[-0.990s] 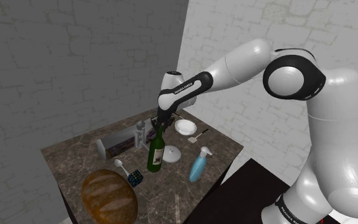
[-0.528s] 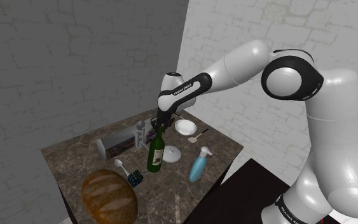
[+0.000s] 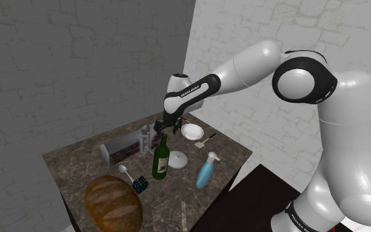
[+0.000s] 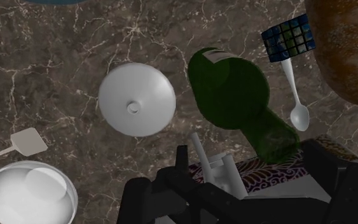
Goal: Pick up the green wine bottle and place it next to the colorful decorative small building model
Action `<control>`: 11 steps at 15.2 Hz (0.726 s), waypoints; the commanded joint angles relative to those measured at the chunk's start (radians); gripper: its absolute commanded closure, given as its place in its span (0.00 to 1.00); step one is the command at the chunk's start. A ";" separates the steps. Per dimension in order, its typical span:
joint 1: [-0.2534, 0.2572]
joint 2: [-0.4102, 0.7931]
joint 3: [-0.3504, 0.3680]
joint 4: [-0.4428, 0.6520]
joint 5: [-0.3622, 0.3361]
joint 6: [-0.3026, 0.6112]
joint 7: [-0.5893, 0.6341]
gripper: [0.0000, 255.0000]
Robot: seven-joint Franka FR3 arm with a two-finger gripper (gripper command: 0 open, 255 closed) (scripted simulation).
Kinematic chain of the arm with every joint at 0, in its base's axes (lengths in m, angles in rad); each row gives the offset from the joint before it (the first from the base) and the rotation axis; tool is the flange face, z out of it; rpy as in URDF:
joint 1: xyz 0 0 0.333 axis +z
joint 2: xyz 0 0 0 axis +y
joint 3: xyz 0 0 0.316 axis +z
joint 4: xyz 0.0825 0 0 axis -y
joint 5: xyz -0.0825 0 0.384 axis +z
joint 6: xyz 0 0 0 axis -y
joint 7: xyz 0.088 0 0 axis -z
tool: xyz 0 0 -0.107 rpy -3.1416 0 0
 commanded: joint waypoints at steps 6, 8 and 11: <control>0.011 -0.083 -0.015 -0.009 -0.021 -0.073 0.014 0.00; 0.011 -0.083 -0.015 -0.009 -0.021 -0.073 0.014 0.00; 0.011 -0.083 -0.015 -0.009 -0.021 -0.073 0.014 0.00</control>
